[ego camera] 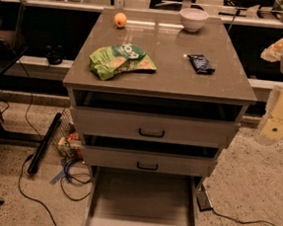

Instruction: Place rxbar blueberry into bottom drawer

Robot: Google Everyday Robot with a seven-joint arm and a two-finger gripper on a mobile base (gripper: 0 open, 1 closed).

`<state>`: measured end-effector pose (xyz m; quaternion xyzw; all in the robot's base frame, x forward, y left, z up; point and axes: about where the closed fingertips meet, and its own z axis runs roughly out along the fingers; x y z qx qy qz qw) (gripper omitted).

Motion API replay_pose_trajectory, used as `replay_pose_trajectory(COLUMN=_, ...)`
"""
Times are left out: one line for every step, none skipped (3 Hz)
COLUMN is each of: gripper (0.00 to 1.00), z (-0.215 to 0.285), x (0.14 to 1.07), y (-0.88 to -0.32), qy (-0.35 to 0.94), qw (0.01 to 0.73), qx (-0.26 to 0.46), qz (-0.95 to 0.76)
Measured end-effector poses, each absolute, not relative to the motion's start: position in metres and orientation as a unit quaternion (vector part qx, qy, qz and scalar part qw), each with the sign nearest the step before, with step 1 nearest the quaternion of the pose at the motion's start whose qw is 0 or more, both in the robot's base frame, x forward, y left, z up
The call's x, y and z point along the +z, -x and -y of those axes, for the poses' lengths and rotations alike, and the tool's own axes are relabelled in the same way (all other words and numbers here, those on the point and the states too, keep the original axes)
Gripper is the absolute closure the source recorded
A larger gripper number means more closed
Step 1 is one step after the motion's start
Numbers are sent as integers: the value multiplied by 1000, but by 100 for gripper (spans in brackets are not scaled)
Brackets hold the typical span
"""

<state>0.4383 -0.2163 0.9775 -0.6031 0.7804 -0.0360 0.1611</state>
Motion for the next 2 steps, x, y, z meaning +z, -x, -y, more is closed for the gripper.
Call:
replay_pose_trajectory(gripper=0, z=216, x=977, y=-438, qy=603, qw=161, qx=-36, qz=-781)
replay_pose_trajectory(gripper=0, z=230, x=971, y=-471, qy=555, qw=195, qx=-13, qz=-808)
